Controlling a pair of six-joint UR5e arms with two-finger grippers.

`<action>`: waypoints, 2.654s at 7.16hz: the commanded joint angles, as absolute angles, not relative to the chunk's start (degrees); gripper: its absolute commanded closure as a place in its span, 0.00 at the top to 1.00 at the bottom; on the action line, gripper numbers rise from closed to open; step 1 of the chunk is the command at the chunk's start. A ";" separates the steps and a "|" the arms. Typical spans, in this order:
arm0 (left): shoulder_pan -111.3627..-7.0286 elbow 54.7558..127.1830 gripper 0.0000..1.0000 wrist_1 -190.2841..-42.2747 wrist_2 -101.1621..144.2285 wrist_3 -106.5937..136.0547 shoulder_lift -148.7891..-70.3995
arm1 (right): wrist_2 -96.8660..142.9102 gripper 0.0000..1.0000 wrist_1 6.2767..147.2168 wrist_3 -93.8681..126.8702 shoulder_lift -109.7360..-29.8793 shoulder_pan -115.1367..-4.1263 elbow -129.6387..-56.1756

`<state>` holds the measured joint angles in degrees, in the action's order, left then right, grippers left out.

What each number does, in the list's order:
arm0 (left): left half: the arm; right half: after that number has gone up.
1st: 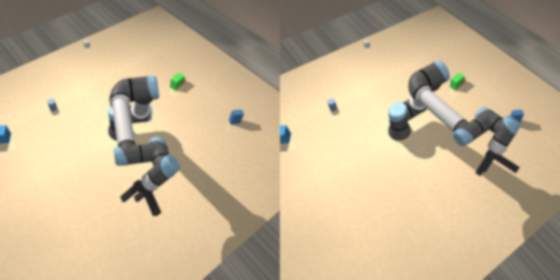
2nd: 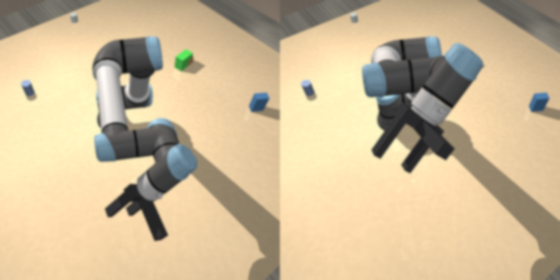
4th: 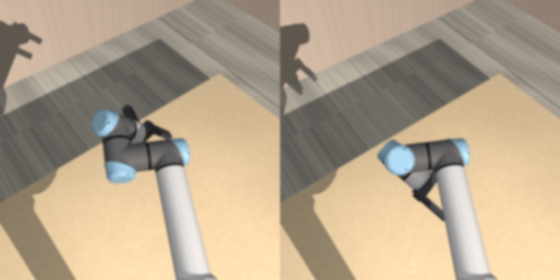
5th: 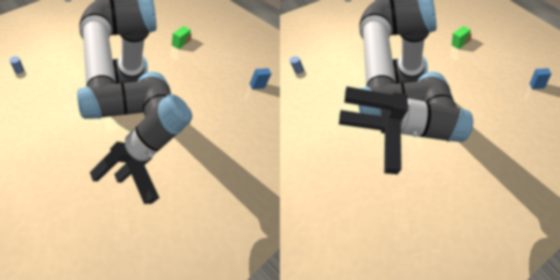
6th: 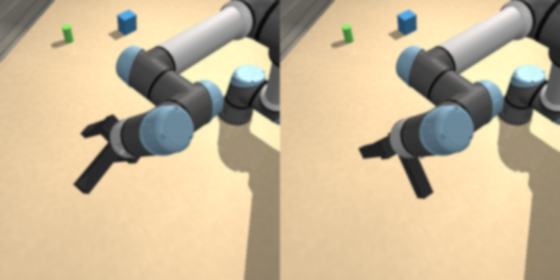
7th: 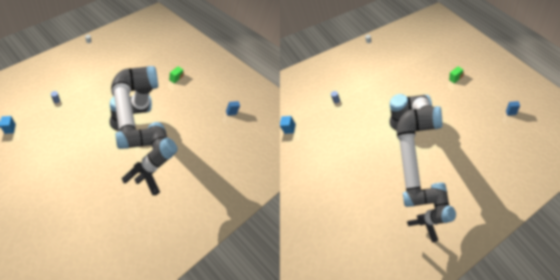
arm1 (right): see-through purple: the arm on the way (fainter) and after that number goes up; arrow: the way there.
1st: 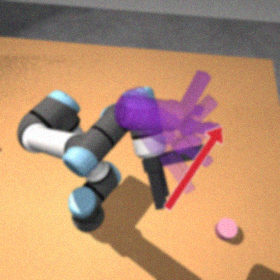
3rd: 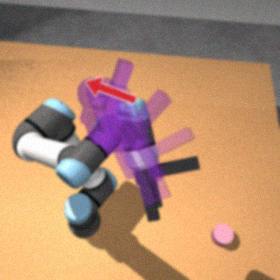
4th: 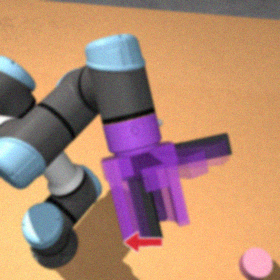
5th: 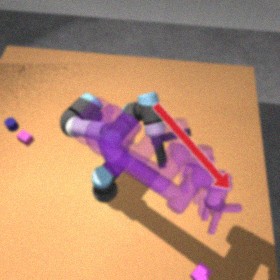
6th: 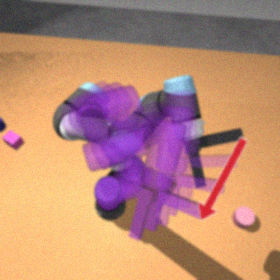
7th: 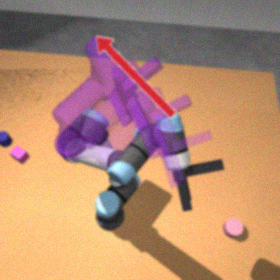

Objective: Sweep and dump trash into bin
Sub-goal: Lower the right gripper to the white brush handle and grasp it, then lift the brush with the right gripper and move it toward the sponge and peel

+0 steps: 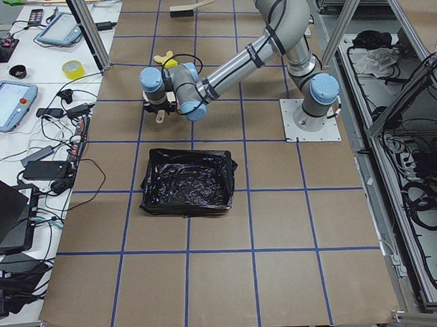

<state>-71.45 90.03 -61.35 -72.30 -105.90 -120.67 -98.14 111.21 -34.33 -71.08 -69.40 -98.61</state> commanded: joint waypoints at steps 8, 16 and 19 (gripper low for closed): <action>-71.46 90.00 0.41 -61.44 -74.52 -106.61 -121.11 | -98.70 0.63 116.37 -35.16 -72.24 -66.53 -108.63; -72.24 90.09 0.00 -63.81 -79.53 -106.17 -119.53 | -98.43 0.00 112.09 -22.91 -76.55 -75.26 -104.00; -73.65 90.18 0.00 -63.72 -79.63 -105.91 -119.27 | -99.05 0.00 106.28 0.40 -66.92 -93.73 -92.06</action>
<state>-72.90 90.20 -63.78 -79.53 -106.13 -119.37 -98.67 108.30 -6.89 -71.15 -87.10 -96.87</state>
